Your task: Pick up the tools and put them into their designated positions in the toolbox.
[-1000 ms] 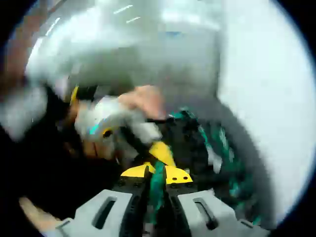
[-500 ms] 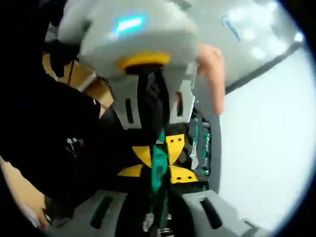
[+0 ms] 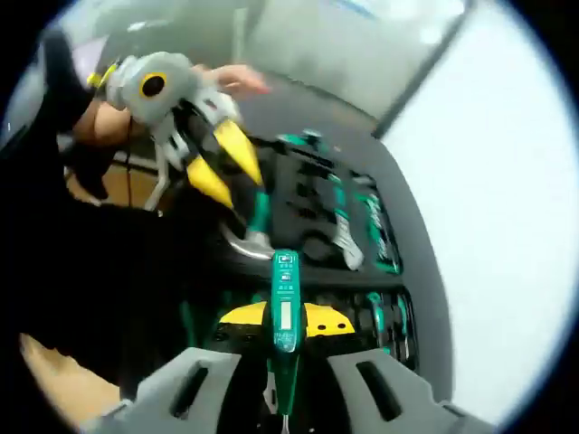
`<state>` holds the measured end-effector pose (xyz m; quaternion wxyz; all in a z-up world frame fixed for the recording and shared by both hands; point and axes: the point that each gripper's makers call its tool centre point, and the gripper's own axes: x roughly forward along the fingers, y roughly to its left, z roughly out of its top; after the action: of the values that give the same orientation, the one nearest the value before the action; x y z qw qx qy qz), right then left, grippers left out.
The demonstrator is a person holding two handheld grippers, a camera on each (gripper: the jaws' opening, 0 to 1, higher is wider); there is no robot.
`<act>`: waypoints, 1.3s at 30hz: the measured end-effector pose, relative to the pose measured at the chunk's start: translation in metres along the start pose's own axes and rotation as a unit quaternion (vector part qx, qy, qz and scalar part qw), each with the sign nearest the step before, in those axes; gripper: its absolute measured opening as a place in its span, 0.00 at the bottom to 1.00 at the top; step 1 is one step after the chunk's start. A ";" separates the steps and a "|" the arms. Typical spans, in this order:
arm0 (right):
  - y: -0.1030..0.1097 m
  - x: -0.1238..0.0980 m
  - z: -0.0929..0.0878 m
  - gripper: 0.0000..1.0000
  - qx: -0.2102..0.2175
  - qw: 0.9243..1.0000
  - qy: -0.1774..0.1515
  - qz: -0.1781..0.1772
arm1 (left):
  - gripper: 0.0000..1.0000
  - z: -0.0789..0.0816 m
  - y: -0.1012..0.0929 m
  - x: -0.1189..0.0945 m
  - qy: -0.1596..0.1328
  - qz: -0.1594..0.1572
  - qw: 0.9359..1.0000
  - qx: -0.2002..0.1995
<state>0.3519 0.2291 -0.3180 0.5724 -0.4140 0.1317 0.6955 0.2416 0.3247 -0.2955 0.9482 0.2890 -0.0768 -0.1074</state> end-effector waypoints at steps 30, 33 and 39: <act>-0.075 0.096 -0.059 0.17 0.052 0.995 0.033 0.083 | 0.08 -0.084 0.037 -0.017 0.046 0.179 0.982 -0.023; -0.076 0.088 -0.057 0.17 0.059 0.994 0.031 0.084 | 0.08 -0.087 0.034 -0.015 0.054 0.176 0.983 -0.013; -0.079 0.070 -0.059 0.10 0.071 0.994 0.028 0.078 | 0.08 -0.090 0.035 -0.016 0.065 0.177 0.982 -0.009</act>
<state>0.4479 0.2626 -0.3827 0.5408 -0.3800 0.2285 0.7148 0.2509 0.4047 -0.3510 0.9577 0.2688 -0.0638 0.0801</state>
